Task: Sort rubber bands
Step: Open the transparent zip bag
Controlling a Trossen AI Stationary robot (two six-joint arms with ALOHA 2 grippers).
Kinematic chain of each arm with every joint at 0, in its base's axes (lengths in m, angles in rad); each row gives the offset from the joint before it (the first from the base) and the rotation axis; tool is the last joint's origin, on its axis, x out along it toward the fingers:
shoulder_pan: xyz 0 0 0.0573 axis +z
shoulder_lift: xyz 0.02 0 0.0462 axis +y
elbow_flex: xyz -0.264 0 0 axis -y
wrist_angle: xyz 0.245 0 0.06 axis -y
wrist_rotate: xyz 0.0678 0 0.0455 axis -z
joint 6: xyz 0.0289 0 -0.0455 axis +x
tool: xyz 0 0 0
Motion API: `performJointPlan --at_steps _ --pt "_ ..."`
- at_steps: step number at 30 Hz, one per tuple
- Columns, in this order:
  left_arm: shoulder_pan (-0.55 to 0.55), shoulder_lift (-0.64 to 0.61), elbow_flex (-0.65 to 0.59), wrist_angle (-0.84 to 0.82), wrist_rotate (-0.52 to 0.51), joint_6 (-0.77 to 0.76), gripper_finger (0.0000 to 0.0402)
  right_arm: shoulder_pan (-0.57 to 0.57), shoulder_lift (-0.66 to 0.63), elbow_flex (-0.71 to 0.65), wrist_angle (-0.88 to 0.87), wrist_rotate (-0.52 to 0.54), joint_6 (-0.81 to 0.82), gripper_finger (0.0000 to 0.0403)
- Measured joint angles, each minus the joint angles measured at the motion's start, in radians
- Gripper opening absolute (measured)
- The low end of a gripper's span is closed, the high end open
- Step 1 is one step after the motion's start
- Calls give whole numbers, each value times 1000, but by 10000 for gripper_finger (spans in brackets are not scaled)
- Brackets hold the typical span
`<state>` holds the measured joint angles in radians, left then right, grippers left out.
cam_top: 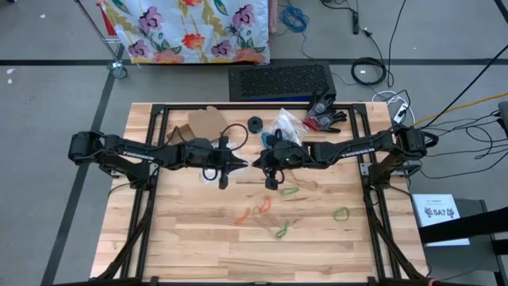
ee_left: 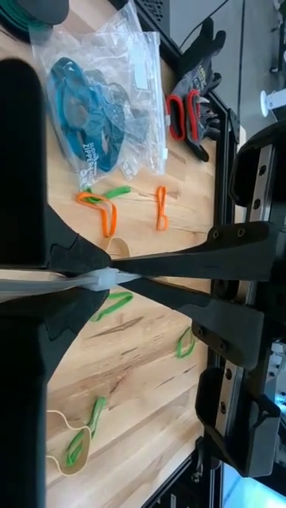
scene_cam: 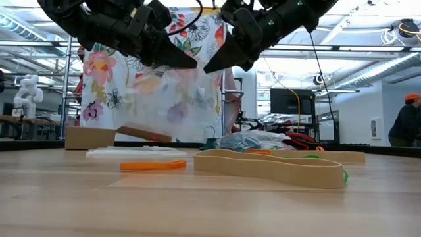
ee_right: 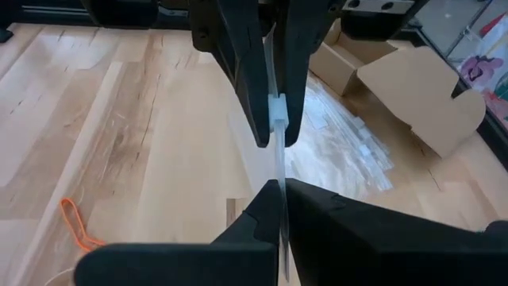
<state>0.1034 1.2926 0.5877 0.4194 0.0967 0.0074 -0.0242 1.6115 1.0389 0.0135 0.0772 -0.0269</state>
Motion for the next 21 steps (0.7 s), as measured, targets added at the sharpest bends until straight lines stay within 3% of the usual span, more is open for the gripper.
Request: performJointPlan --at_steps 7,12,21 --pt "0 1 0 -15 -9 0 19 1 -2 2 -91 46 58 0" --pt "0 -2 1 -20 -18 0 20 -1 -11 -11 -267 126 112 1" --pt "0 -2 1 -77 -71 -1 20 0 -25 -5 -216 123 101 1"
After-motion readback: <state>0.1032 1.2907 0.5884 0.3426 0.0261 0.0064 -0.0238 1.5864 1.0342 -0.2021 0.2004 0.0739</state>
